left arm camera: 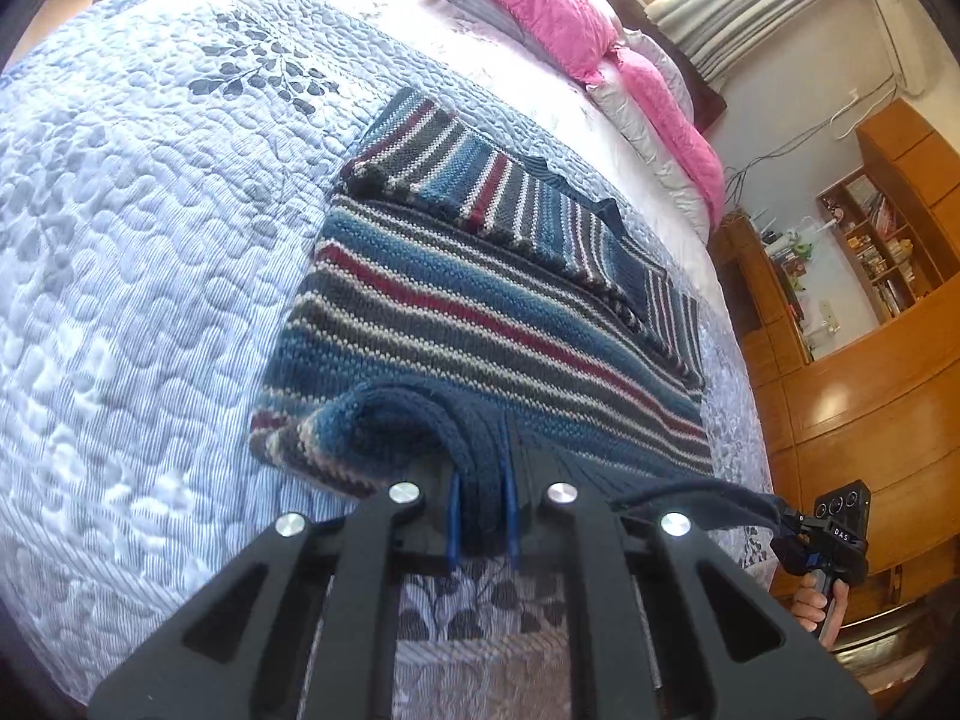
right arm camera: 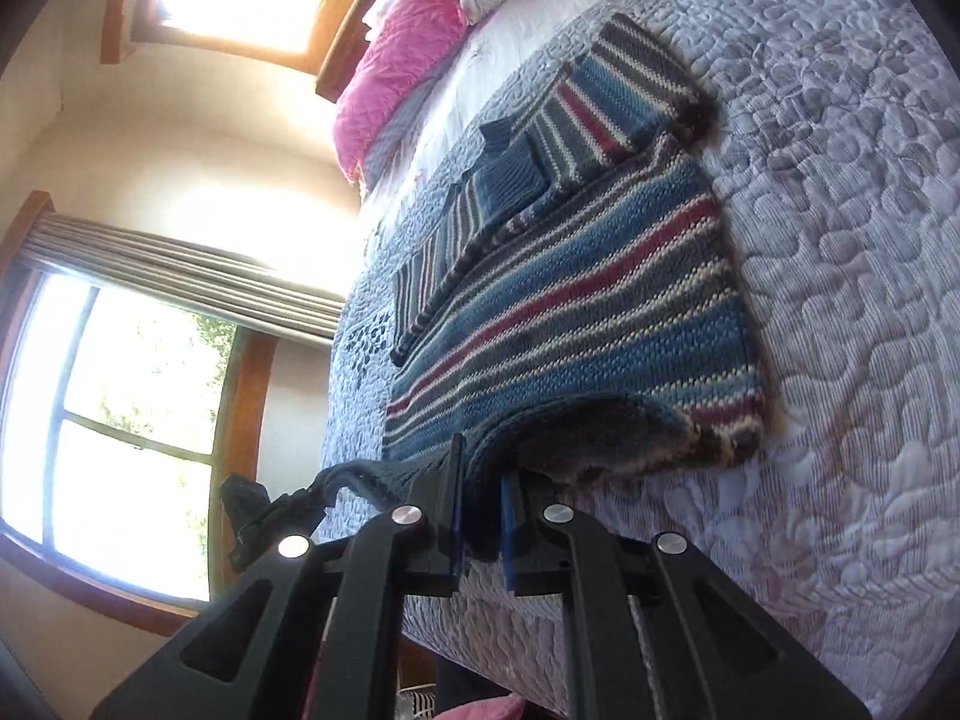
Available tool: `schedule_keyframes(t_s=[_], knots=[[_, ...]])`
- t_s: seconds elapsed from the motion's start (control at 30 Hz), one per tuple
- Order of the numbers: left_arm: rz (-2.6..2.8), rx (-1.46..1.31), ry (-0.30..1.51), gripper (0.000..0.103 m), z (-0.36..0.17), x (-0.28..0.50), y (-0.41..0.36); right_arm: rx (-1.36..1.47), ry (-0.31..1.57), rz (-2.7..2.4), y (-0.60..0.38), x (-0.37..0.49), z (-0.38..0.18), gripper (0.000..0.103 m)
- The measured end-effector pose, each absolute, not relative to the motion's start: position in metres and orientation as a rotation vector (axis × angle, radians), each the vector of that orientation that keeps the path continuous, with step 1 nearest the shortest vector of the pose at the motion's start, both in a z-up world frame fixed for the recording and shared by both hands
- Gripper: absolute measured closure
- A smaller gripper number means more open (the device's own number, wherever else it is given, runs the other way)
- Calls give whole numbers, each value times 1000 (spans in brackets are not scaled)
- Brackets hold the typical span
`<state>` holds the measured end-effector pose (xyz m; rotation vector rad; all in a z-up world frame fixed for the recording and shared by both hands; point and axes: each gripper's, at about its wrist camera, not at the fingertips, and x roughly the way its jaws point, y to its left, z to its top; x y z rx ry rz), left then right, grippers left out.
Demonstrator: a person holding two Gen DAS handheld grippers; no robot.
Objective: Fold small clothes
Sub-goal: 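Grasp the ribbed hem with the left tool while the right tool grasps it too, then fold the hem up over the body toward the collar and open both tools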
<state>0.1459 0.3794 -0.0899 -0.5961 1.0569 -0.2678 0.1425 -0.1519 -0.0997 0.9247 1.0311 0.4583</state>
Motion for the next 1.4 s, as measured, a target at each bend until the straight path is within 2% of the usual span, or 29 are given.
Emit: schedule_keyframes(t_s=[0.47, 0.63, 0.7, 0.8, 0.83, 0.87, 0.9, 0.93, 1.17, 1.4], knots=[[-203, -661, 1225, 94, -178, 255, 373, 991, 1219, 331, -163, 260, -181, 94], [-216, -624, 1240, 91, -183, 264, 369, 965, 1251, 335, -165, 269, -193, 93], [-220, -634, 1257, 89, -181, 266, 371, 967, 1247, 344, -165, 270, -190, 88], [-220, -676, 1260, 81, -172, 265, 380, 921, 1228, 358, -165, 268, -176, 83], [-221, -692, 1244, 76, -166, 263, 384, 915, 1220, 362, -165, 267, -172, 74], [-214, -701, 1226, 63, -160, 260, 388, 908, 1209, 349, -168, 265, -167, 65], [-188, -694, 1195, 56, -152, 256, 393, 884, 1194, 308, -174, 262, -160, 41], [-167, -680, 1161, 51, -144, 253, 398, 861, 1173, 265, -181, 259, -153, 31], [-204, -531, 1113, 51, -115, 249, 408, 766, 1115, 276, -203, 246, -120, 33], [-285, -299, 1159, 50, -131, 270, 377, 556, 1125, 331, -167, 254, -108, 33]])
